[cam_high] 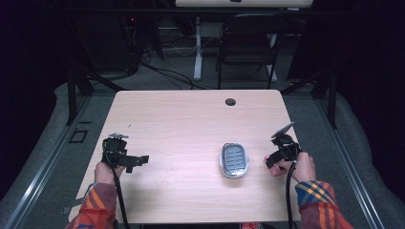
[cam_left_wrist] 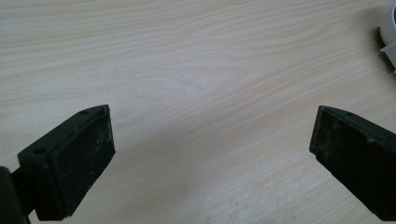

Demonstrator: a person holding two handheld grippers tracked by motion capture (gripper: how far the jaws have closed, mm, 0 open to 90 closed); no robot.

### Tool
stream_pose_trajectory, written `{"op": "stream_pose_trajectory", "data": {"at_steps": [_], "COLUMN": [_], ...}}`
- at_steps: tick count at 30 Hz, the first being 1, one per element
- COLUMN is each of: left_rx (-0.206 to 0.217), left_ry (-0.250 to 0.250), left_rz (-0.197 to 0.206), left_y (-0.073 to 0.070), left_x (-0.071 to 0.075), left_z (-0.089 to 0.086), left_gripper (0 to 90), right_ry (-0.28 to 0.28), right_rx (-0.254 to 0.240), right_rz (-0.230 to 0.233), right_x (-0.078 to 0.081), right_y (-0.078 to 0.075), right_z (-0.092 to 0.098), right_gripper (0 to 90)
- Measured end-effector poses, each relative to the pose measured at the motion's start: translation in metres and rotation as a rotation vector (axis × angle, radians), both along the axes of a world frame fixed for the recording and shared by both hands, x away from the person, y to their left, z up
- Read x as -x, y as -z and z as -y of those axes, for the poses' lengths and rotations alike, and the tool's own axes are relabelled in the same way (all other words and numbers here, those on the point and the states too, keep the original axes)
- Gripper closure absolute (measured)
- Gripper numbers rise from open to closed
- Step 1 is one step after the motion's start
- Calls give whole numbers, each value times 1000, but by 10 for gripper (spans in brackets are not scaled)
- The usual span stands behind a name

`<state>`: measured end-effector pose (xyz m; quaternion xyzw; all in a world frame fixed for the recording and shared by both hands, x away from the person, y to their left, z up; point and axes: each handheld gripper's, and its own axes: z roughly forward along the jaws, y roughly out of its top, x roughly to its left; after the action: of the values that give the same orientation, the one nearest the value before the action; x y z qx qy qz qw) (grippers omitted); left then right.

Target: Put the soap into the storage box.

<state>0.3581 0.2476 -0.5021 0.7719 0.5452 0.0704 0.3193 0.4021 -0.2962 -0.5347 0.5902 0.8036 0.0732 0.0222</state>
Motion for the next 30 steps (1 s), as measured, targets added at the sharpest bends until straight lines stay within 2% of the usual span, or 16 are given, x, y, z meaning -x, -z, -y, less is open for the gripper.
{"op": "stream_pose_trajectory", "data": {"at_steps": [1,4,5,7,8,9,11,12,15,25,30], "left_rx": [-1,-2,-2,-2,-2,-3,-2,-3,-3,-1,-1], "left_ry": [2,2,2,2,2,5,5,5,6,4,3], "left_rz": [-1,0,0,0,-1,0,-1,-1,-1,-2,-2], "left_y": [0,0,0,0,0,0,0,0,0,0,0], "left_x": [0,0,0,0,0,0,0,0,0,0,0], "left_z": [0,0,0,0,1,1,1,1,1,0,0], "left_gripper": [0,0,0,0,0,0,0,0,0,0,0], "right_ry": [17,-2,5,-10,9,-6,5,-9,0,6,10], "right_rx": [-24,2,-10,15,3,13,14,19,14,10,2], "right_rz": [24,-7,1,-21,-3,-23,-21,-35,-31,-42,-28], "right_x": [1,-2,-2,-4,-3,-4,-5,-6,-5,-7,-6], "right_y": [3,3,4,4,6,6,7,7,8,5,-1], "right_z": [-1,-3,-4,-4,-5,-5,-6,-6,-7,-6,-5], "right_gripper": [237,259,265,280,281,286,317,325,358,371,371]}}
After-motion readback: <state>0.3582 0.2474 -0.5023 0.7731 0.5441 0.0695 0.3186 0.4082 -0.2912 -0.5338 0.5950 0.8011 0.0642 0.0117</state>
